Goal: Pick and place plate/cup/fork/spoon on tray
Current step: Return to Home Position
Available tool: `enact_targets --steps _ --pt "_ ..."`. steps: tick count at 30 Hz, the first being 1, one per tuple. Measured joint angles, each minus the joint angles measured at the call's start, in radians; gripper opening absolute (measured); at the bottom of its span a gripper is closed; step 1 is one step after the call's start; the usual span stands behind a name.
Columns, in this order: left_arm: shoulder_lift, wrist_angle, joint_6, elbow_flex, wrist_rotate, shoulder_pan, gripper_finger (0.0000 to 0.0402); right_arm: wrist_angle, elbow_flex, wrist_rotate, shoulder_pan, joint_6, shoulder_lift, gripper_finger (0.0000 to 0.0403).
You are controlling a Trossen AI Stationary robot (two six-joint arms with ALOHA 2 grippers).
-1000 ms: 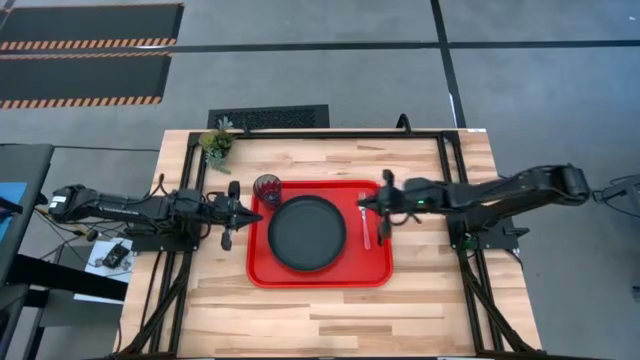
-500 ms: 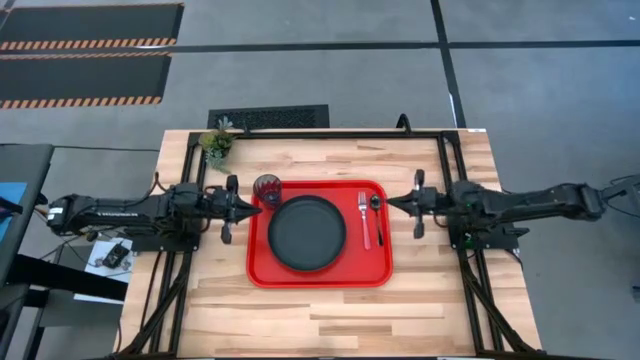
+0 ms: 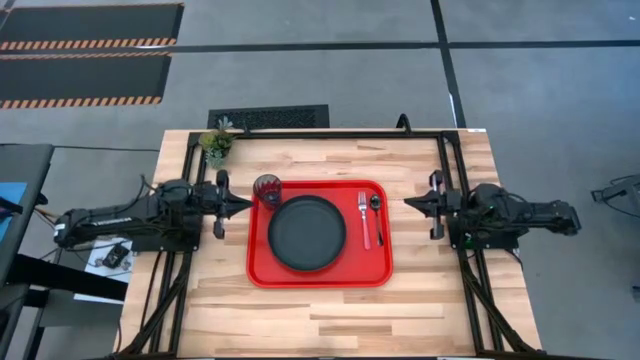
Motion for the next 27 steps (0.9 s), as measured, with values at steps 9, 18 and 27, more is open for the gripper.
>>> enact_targets --steps 9,18,27 --pt "-0.138 -0.083 -0.002 0.000 0.005 0.015 0.0000 0.011 -0.008 -0.033 -0.039 0.009 -0.002 0.0006" --pt "-0.239 -0.021 -0.050 -0.130 -0.023 0.015 0.0000 0.115 -0.080 -0.045 -0.080 0.034 -0.001 0.0006" --pt "-0.218 0.023 -0.055 -0.148 -0.055 0.014 0.0000 0.085 -0.081 -0.072 -0.092 0.046 -0.001 0.0006"
